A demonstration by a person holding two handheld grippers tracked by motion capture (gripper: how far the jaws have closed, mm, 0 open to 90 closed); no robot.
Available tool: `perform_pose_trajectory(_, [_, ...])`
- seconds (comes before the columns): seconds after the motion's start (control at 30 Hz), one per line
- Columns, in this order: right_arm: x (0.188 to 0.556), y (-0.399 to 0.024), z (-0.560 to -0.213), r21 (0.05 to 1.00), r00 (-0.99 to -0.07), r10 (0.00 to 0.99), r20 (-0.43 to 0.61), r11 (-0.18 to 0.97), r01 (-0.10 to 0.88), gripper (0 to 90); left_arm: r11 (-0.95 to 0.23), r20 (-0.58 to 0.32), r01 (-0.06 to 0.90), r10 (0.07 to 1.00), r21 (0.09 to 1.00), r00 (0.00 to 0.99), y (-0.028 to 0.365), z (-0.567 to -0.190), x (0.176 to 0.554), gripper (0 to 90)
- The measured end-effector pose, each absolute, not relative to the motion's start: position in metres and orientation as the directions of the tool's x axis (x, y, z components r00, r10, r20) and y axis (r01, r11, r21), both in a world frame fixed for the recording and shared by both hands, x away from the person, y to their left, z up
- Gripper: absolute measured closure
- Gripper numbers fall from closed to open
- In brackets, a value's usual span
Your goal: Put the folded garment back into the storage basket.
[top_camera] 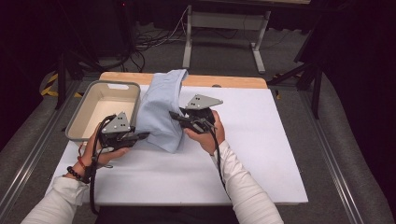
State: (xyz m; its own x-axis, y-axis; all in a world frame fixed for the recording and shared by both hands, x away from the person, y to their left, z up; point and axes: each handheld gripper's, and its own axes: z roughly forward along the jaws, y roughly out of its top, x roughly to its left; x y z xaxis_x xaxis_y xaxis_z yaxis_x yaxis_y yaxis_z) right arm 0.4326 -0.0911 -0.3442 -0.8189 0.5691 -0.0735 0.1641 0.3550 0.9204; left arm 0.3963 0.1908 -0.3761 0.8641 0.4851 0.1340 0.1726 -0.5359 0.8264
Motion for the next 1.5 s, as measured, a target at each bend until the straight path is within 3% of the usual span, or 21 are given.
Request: perform_pose_trajectory(1.5, [0.457,-0.015,-0.328,0.924,-0.836,0.540,-0.099,0.362,0.124,74.4,-0.515,0.163,0.230,0.608,0.826,0.777,0.255,-0.360,0.405,75.9])
